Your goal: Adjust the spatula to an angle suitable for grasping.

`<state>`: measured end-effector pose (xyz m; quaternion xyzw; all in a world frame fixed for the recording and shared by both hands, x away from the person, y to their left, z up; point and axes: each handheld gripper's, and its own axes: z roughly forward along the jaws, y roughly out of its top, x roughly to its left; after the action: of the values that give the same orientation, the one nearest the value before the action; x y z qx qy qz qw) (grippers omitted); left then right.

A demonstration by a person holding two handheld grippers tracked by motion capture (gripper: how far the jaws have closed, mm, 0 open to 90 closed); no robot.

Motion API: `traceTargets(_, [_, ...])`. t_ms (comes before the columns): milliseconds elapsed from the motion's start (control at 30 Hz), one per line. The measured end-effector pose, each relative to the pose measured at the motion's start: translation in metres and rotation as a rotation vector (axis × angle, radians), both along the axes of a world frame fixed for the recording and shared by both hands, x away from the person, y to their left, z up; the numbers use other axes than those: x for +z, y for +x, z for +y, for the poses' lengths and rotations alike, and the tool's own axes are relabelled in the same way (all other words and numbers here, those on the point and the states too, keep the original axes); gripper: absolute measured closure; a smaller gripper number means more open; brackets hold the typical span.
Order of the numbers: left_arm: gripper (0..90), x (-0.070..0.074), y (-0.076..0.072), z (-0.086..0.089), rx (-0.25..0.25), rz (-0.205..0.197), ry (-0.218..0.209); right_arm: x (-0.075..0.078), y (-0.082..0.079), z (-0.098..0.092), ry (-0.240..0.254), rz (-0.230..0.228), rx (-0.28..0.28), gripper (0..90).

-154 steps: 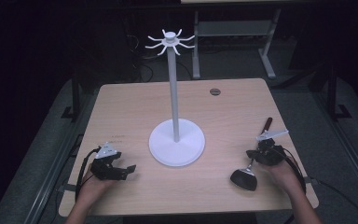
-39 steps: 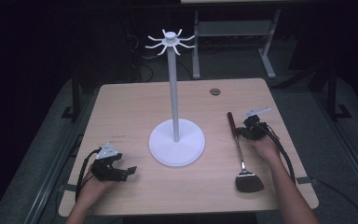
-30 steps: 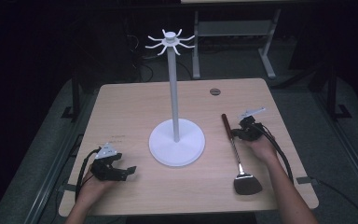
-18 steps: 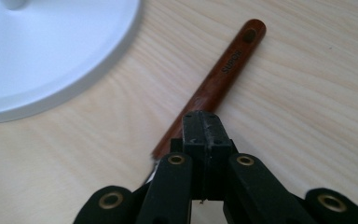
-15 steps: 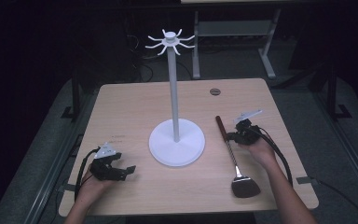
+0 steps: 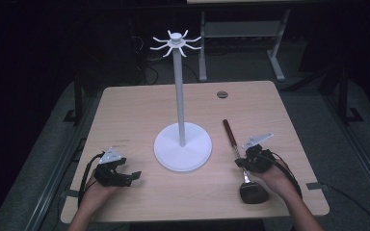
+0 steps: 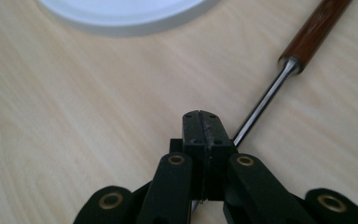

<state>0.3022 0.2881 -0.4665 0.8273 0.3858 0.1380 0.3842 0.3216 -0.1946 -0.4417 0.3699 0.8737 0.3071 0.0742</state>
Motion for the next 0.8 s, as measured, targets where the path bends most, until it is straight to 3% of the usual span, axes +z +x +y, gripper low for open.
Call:
traceTargets(200, [12.9,0.0,0.0,0.0,0.002,0.001,-0.003,-0.007,-0.011,-0.006,-0.003,0.035,0.002,90.0])
traceTargets(467, [12.9,0.0,0.001,0.0,-0.003,-0.004,0.002,-0.008,-0.011,-0.011,-0.056,0.032,-0.022,90.0])
traceTargets(800, [12.9,0.001,0.0,-0.001,-0.006,-0.006,0.004,-0.008,-0.007,-0.029,-0.08,0.029,-0.075,90.0])
